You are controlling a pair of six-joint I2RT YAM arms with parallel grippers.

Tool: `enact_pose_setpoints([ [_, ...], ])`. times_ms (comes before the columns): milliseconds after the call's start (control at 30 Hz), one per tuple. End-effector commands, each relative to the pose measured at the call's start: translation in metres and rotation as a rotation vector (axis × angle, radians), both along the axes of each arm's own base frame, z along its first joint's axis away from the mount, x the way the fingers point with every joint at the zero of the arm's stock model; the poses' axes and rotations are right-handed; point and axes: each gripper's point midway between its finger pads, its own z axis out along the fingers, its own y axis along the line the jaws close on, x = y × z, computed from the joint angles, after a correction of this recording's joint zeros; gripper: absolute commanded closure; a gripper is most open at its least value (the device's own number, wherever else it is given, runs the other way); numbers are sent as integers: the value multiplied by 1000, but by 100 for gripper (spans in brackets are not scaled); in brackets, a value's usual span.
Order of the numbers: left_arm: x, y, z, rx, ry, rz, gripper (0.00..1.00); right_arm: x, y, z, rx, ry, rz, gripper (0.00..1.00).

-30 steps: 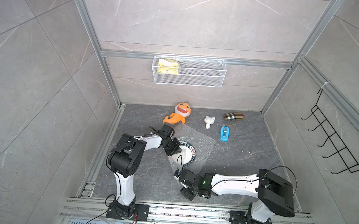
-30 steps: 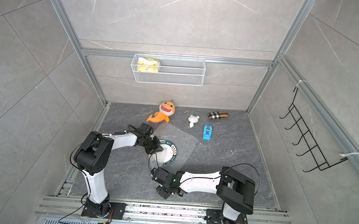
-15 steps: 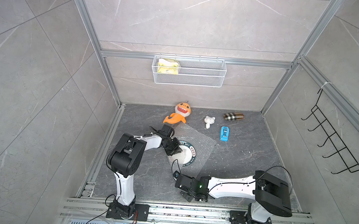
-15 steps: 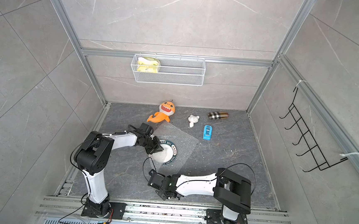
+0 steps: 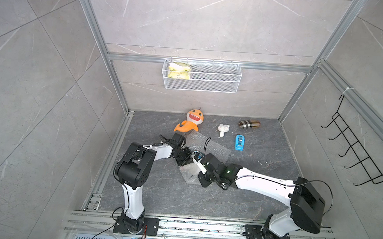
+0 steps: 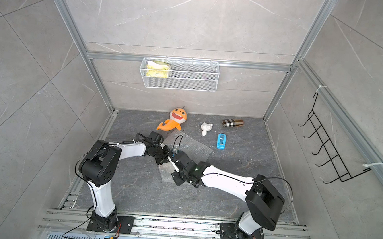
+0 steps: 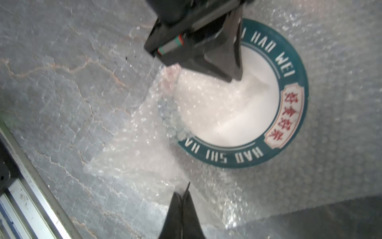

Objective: Wrap dinner plates in bubble wrap
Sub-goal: Wrap the plate in the bubble wrap.

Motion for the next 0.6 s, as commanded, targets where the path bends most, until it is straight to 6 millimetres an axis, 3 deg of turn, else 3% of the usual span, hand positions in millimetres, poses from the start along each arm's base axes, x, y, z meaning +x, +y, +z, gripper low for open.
enact_pose_setpoints([
  [0, -25, 14, -37, 89, 125, 16, 85, 20, 17, -7, 9, 23, 59, 100],
  [200, -26, 13, -38, 79, 135, 16, 85, 67, 20, -24, -13, 40, -2, 100],
  [567, -26, 13, -39, 71, 146, 13, 86, 113, -9, -66, -147, 70, -162, 100],
])
